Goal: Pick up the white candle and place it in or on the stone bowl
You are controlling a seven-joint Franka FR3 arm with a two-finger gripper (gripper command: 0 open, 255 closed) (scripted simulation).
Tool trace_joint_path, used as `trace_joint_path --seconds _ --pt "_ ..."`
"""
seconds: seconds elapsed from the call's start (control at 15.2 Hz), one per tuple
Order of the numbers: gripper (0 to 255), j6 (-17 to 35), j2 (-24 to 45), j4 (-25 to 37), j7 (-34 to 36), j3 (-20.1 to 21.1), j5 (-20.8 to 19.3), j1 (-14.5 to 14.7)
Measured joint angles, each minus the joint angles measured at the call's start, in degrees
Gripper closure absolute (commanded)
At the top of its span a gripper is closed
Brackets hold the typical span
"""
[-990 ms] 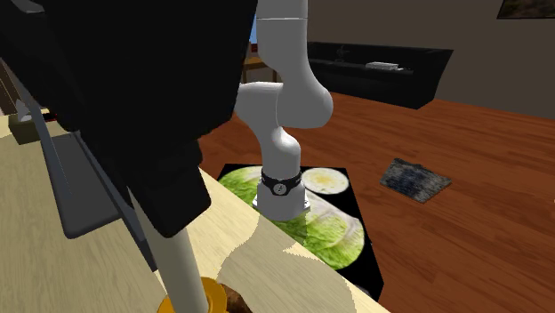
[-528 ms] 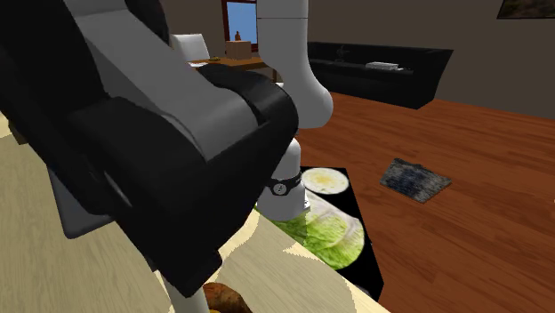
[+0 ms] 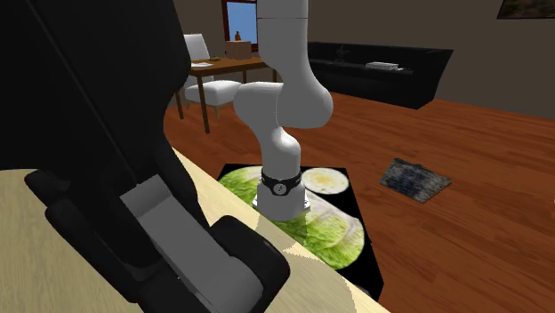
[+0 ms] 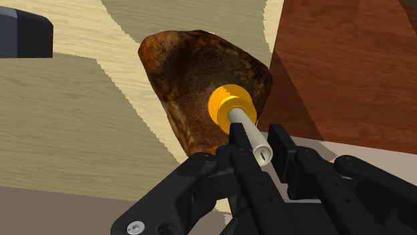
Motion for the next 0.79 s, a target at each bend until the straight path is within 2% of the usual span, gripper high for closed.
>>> trace_joint_path --seconds 0.4,0.46,0.79 --pt "255 0.31 -0.07 -0.34 0.0 0.01 0.01 0.01" --pt "0 0.31 -0.07 -0.34 0.0 0.01 0.01 0.01" --pt "0 0.31 -0.07 -0.34 0.0 0.01 0.01 0.01"
